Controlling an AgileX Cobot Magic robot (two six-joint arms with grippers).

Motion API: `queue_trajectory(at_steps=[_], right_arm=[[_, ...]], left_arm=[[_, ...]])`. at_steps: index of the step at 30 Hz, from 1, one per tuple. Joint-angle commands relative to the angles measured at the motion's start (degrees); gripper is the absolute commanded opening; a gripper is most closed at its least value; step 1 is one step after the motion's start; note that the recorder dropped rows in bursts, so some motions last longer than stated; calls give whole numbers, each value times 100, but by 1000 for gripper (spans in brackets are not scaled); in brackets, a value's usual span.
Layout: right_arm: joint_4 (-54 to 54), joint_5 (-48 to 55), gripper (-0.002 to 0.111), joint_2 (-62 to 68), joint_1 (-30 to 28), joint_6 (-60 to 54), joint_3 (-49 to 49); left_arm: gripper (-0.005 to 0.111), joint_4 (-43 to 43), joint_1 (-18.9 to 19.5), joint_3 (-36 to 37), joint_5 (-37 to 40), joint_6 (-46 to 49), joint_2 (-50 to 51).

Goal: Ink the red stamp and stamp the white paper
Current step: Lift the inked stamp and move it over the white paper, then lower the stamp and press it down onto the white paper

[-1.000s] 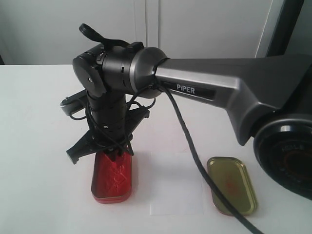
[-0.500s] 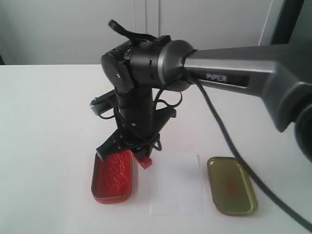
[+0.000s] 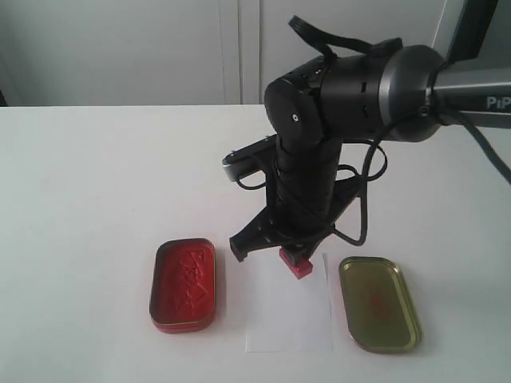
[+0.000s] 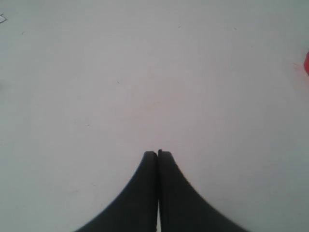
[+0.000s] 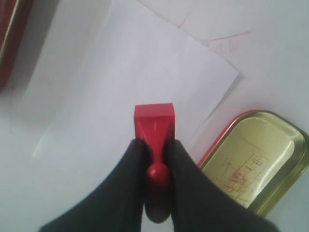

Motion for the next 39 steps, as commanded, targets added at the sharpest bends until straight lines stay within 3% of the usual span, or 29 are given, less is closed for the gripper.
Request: queue_trajectory(at_steps=[1,21,39], right_arm=[[-40,-230,0,-80,-39,-25,274],[628,-1180,0,-47,-39,16,859],[480,-1182,0,108,-39,16,859]], left_arm=[[0,-14,-16,59,54,0,-23],[0,-14,-16,59,54,0,-23],[0,-14,-16,59,54,0,-23]])
